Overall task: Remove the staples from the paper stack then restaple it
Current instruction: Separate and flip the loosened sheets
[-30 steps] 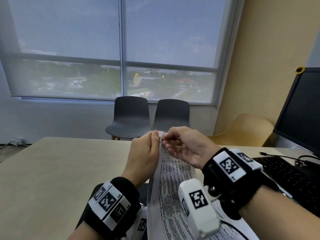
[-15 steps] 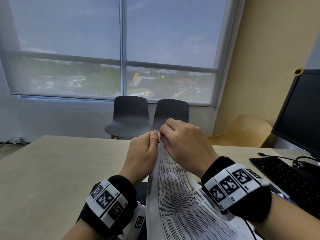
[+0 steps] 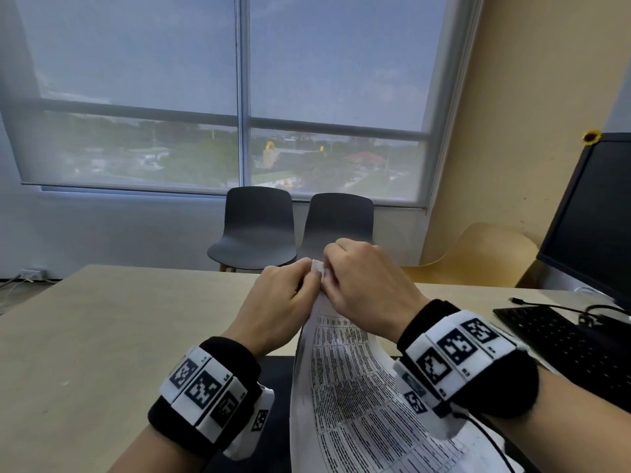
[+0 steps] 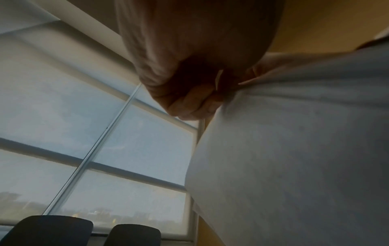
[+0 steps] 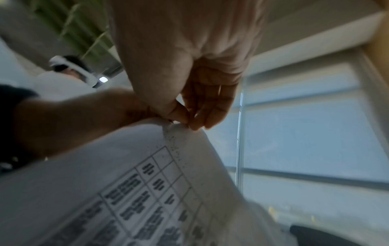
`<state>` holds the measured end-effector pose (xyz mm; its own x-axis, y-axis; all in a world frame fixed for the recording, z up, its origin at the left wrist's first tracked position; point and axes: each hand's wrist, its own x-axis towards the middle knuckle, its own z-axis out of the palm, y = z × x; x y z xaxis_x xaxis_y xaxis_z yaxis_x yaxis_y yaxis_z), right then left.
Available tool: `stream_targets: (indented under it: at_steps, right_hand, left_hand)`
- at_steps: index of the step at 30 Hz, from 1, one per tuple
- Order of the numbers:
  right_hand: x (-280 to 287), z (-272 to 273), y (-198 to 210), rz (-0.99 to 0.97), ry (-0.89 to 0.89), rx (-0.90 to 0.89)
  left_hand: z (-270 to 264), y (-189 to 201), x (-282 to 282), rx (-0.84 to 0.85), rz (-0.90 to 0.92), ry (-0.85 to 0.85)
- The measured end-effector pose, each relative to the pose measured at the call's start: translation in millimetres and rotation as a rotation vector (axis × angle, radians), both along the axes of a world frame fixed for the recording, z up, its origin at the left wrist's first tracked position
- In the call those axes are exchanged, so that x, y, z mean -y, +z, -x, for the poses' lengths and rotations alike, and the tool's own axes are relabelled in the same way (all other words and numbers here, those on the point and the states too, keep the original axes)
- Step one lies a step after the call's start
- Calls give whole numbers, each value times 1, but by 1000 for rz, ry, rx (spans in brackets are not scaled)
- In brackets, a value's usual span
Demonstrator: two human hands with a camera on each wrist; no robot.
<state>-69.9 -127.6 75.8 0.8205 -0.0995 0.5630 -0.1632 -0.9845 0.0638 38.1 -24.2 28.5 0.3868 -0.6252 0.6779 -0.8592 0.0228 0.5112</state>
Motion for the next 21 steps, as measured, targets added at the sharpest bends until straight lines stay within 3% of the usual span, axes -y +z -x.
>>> stream_targets:
  at_steps: [3, 7, 9, 10, 12, 15, 18, 21]
  right_hand:
    - [4, 1, -1, -317, -46, 39]
    - [7, -4, 9, -1275, -31, 11]
    - [7, 0, 17, -1507, -20, -24]
    - [9, 1, 17, -1497, -7, -34]
    - [9, 4, 13, -1299, 27, -22]
    - [10, 8, 2, -744, 39, 29]
    - [16, 10, 2, -301, 165, 101]
    - [15, 12, 4, 169, 171, -46]
  left_hand:
    - [-4, 0, -2, 91, -71, -2]
    - [2, 1, -3, 388, -98, 149]
    - [7, 2, -3, 418, -98, 193]
    - [9, 1, -2, 412, -88, 200]
    - [10, 0, 0, 375, -66, 197]
    - [8, -1, 3, 217, -16, 111]
    - [10, 2, 4, 25, 55, 31]
    - [14, 4, 5, -70, 69, -4]
